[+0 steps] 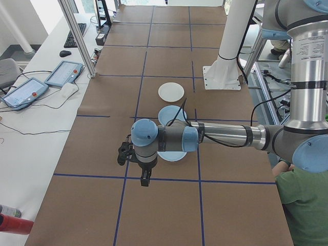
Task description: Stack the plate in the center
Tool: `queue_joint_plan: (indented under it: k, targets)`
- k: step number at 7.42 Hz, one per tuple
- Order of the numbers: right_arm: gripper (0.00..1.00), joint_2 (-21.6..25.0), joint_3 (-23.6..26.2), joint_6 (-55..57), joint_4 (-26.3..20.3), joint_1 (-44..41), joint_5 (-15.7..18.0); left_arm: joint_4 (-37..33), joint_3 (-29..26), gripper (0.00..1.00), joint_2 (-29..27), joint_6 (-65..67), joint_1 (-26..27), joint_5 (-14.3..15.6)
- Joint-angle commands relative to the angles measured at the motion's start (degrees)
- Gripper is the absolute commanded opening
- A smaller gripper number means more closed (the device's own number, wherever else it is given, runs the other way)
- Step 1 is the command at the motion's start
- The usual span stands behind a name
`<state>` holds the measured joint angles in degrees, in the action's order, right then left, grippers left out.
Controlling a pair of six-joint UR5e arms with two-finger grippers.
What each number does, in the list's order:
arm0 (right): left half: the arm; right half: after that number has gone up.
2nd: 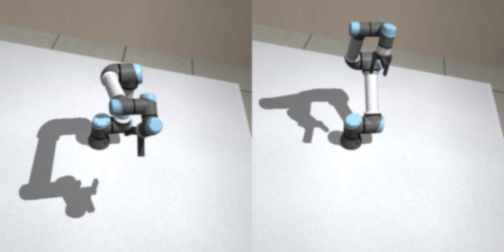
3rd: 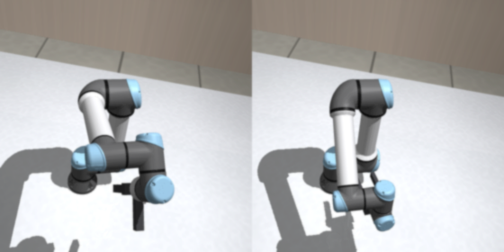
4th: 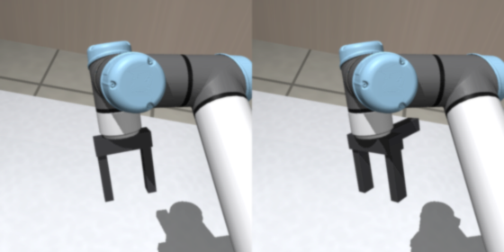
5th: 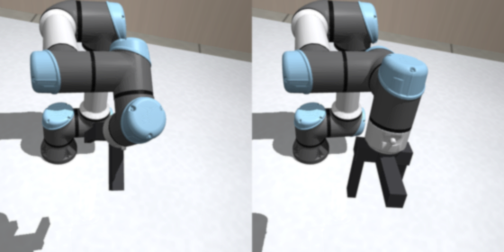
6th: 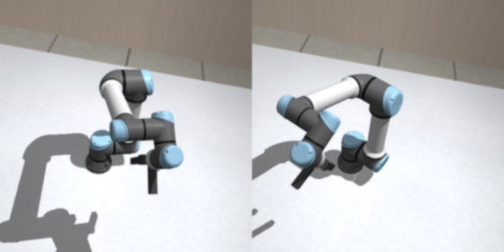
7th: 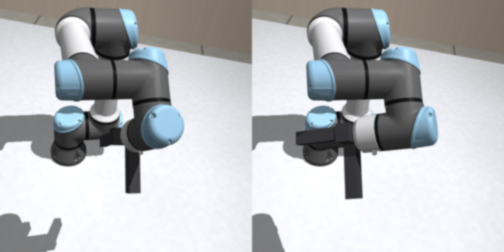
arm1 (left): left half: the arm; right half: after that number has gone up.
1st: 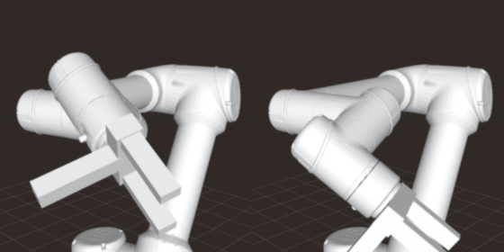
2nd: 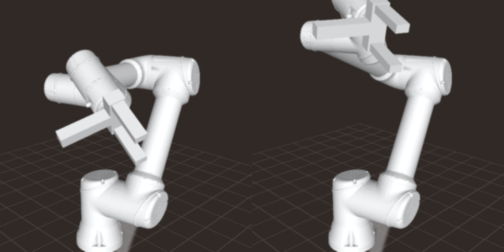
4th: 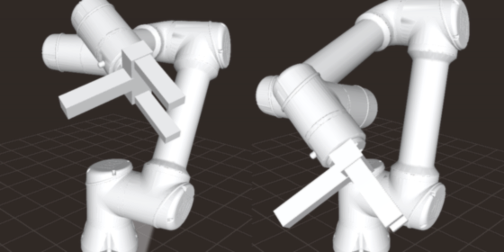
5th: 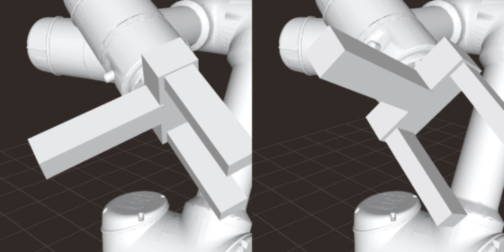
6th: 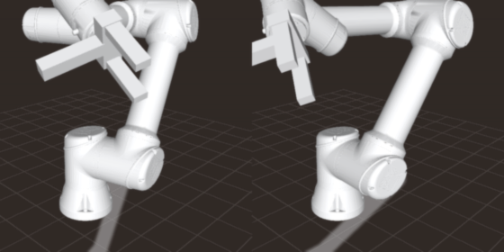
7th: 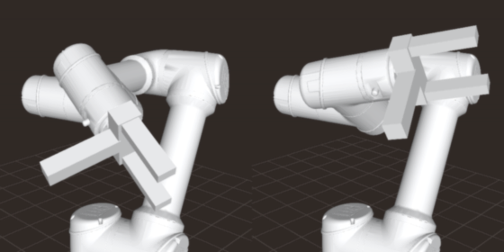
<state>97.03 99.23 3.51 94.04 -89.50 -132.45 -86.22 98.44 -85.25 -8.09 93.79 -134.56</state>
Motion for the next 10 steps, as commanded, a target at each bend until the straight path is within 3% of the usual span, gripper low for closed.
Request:
queue_joint_plan:
  k: [1,5,6,7,8,10]
  targets:
    - [1.0,0.0,0.0,0.0,0.0,0.0,0.0,0.2,0.0,1.0,0.0,0.1,0.0,0.0]
    - [1.0,0.0,0.0,0.0,0.0,-0.1,0.0,-0.1,2.1,1.0,0.1,-0.1,-1.2,-0.7]
    - [1.0,0.0,0.0,0.0,0.0,0.0,0.0,-0.4,2.1,1.0,0.1,0.0,-5.0,-2.1]
    - [1.0,0.0,0.0,0.0,0.0,0.0,0.0,-1.1,2.0,1.0,0.0,0.6,-10.1,-6.0]
    - [1.0,0.0,0.0,0.0,0.0,0.0,0.0,-2.5,1.9,1.0,0.1,4.0,-13.5,-7.1]
    - [1.0,0.0,0.0,0.0,0.0,0.0,0.0,-14.0,0.4,1.0,1.7,15.3,-18.6,-6.6]
